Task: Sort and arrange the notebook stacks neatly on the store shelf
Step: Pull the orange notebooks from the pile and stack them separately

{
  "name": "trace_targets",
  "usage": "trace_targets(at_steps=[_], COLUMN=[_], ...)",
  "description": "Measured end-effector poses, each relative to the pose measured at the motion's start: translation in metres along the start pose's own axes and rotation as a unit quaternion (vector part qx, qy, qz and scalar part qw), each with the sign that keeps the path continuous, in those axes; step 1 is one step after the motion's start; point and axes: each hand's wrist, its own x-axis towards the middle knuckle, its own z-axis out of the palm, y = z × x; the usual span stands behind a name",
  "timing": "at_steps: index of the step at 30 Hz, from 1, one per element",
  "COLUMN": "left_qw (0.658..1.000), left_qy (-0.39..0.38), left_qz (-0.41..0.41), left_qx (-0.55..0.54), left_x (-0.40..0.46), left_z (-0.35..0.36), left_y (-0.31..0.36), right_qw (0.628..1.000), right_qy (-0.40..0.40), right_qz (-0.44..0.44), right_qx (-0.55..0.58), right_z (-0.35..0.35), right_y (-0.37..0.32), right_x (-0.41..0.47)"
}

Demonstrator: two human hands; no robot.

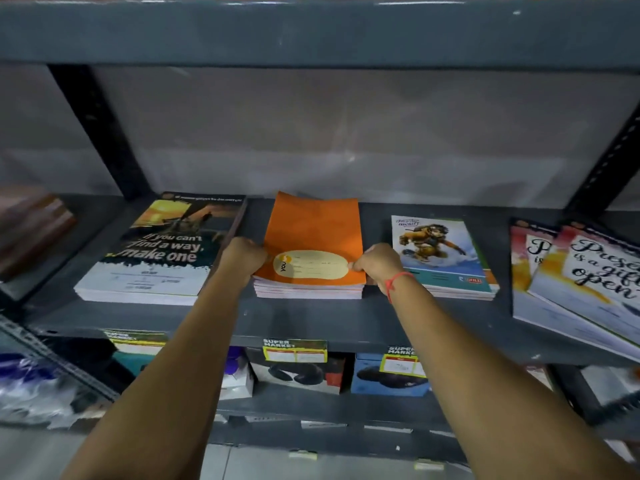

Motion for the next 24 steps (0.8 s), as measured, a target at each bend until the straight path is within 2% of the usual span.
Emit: trace_targets(at_steps=[4, 6, 9, 10, 14, 17, 19, 21, 24], left_qw=[0.999, 0.996, 0.968, 0.959, 0.946, 0.936, 0.919, 0.889, 0.863], left_qy=[-0.042, -0.046, 0.023, 0.053, 0.102, 0.030, -0.028, -0.086, -0.176], left_qz=[-0.001, 0.007, 0.068, 0.088, 0.177, 0.280, 0.339, 0.395, 0.422], left_qx=[0.023, 0.076, 0.239, 0.265, 0.252, 0.211, 0.199, 0.214, 0.215], left_x=[0.000, -0.001, -0.005, -0.010, -0.039, -0.071, -0.098, -0.133, -0.181], left_z=[-0.006, -0.011, -0.014, -0.009, 0.038, 0.101, 0.150, 0.204, 0.276], left_y=[0.005, 0.008, 0.018, 0.026, 0.067, 0.098, 0.114, 0.130, 0.144], right_qw=[0.998, 0.995, 0.992, 0.991, 0.977, 0.954, 0.943, 0.941, 0.948], right_qy=[-0.038, -0.033, 0.032, 0.058, 0.172, 0.281, 0.322, 0.333, 0.286], right_qz=[0.003, -0.018, -0.079, -0.099, -0.119, -0.097, -0.072, -0.016, 0.130], right_qx=[-0.046, -0.087, -0.087, -0.072, -0.037, -0.036, -0.049, -0.066, -0.041], right_z=[-0.006, -0.009, -0.019, -0.028, -0.080, -0.137, -0.172, -0.208, -0.259], right_y=[-0.004, -0.005, -0.005, -0.006, 0.003, 0.035, 0.065, 0.107, 0.171], right_x=[-0.006, -0.010, -0.013, -0.013, -0.005, -0.003, -0.005, -0.007, -0.017])
